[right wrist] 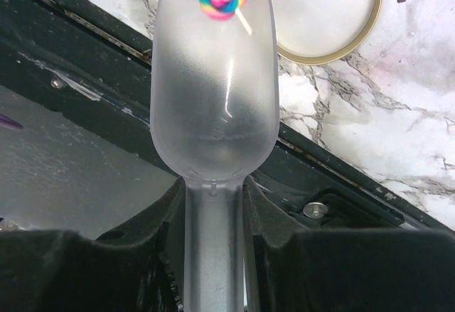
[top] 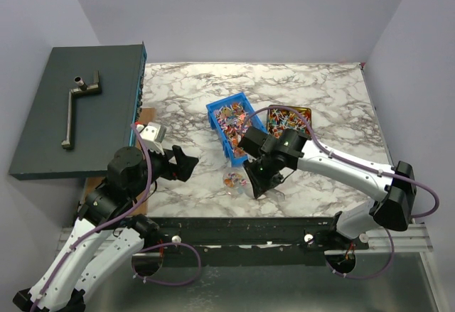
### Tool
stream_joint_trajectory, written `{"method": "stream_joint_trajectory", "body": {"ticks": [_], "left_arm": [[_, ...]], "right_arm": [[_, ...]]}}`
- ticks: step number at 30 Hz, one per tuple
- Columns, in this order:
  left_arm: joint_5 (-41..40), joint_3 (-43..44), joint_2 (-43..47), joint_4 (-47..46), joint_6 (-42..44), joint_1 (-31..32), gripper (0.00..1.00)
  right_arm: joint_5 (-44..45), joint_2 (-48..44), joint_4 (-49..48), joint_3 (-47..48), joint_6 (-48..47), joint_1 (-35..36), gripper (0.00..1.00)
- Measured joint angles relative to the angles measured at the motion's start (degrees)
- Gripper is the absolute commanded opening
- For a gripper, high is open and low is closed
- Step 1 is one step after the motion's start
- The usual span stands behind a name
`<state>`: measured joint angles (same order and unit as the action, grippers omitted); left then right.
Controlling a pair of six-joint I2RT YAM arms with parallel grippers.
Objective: Pack the candies
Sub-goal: Place the fake candies in the packing bottle.
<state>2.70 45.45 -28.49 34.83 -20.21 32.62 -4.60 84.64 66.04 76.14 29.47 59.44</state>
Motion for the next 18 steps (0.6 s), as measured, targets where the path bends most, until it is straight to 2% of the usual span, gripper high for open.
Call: {"method": "stream_joint_trajectory", "body": {"ticks": [18], "left_arm": [[0.13,-0.24,0.7,0.0,0.07,0.02,0.89]], "right_arm": [[-2.6,0.39,3.58,4.0,-1.6,-5.44,0.01]]}}
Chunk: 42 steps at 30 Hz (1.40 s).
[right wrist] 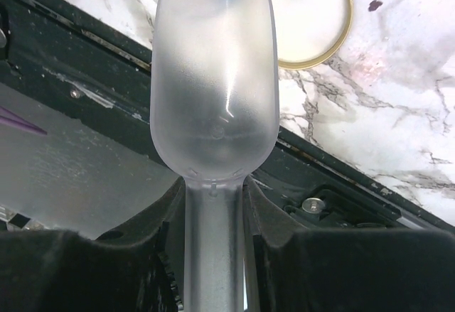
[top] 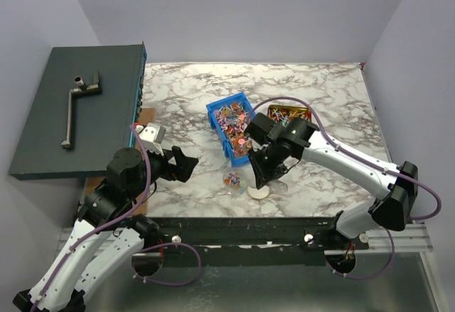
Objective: Pack the candies
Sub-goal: Scoop the fake candies from the storage box.
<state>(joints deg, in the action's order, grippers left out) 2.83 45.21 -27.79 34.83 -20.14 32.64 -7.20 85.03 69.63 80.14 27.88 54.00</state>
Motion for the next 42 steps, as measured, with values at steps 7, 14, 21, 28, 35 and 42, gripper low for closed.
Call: {"method": "stream_joint_trajectory", "body": {"ticks": [7,14,21,28,35,42], "left_arm": [[0.2,-0.02,0.02,-0.02,0.09,0.0,0.89],[0.37,-0.02,0.04,-0.02,0.11,0.0,0.89],[0.37,-0.02,0.04,-0.02,0.11,0.0,0.89],[0.37,-0.02,0.26,-0.02,0.11,0.0,0.89],[0.37,-0.02,0.66,-0.04,0.11,0.0,0.9],[0.39,-0.02,1.36,-0.04,0.13,0.0,0.9]], "right_arm": [[5.33,0.02,0.13,3.63,-1.14,-1.68,0.01],[10.88,1.29,-1.38,5.97,-3.76,-3.39,0.01],[11.28,5.86,-5.31,5.95,-6.73,-6.14,0.01],[10.05,10.05,-6.38,5.95,-9.53,-8.68,0.0],[8.7,13.0,-6.34,6.05,-11.06,-9.42,0.01],[7.21,15.06,-6.4,8.33,-11.76,-9.6,0.01]]}}
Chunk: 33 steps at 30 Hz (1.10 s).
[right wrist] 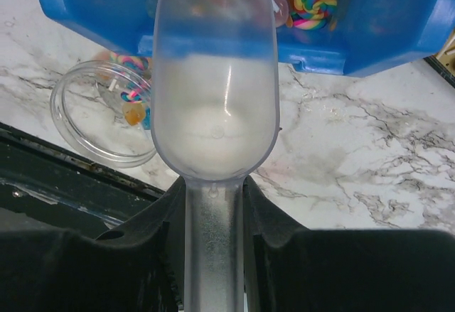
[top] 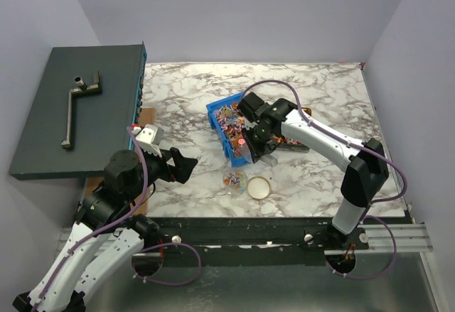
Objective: Pack the candies
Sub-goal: Scoop the fake candies from the storage box.
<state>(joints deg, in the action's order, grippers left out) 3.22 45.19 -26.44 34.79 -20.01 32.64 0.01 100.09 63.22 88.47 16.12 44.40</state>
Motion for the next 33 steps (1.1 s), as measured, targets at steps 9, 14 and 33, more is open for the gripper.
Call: {"method": "stream_joint_trajectory", "body": {"ticks": [9,14,33], "left_arm": [[0.0,0.0,0.57,0.0,0.17,0.11,0.9],[0.0,0.0,0.63,-0.02,0.2,0.11,0.9],[0.0,-0.02,-0.24,-0.02,0.59,0.09,0.9]], "right_arm": [[-1.07,4.39,-0.74,2.4,-0.96,-1.29,0.01],[-2.03,7.28,-2.34,4.39,-1.33,-1.97,0.01],[-1.77,11.72,-15.17,3.23,-0.39,-2.51,0.01]]}}
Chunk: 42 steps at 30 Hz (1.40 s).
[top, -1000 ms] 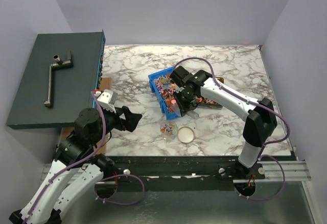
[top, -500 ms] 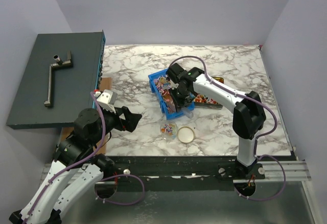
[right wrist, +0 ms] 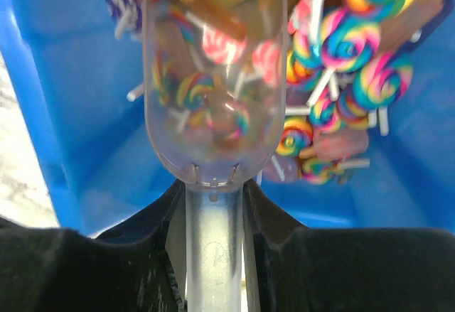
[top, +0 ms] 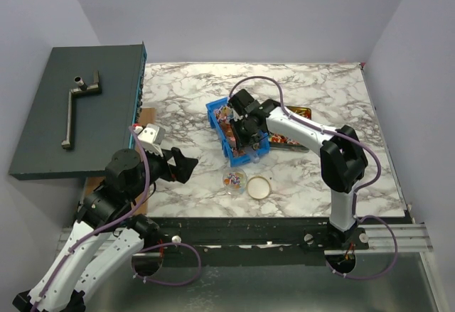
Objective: Pack the candies
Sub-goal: Scoop the fake candies from the storage box.
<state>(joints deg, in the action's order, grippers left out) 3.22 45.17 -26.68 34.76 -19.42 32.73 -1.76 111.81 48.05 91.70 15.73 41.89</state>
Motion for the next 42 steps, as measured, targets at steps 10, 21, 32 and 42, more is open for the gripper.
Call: {"method": "stream_joint_trajectory", "body": {"ticks": [10,21,32,42], "left_arm": [[0.0,0.0,-2.12,0.0,0.0,-0.72,0.9],[0.28,0.0,-4.79,0.0,0.02,-1.9,0.9],[0.37,0.0,-6.4,0.0,0.02,-2.4,0.9],[0.37,0.0,-7.04,0.0,0.2,-2.4,0.9]], "right_arm": [[2.95,-4.81,-20.63,-13.38,0.28,0.0,0.01],[4.59,-11.37,-28.89,-22.18,-0.96,0.0,0.01],[5.29,-21.2,-31.23,-29.97,-1.95,0.04,0.01],[5.51,-27.63,-32.87,-36.57,-3.02,0.76,0.01]]}}
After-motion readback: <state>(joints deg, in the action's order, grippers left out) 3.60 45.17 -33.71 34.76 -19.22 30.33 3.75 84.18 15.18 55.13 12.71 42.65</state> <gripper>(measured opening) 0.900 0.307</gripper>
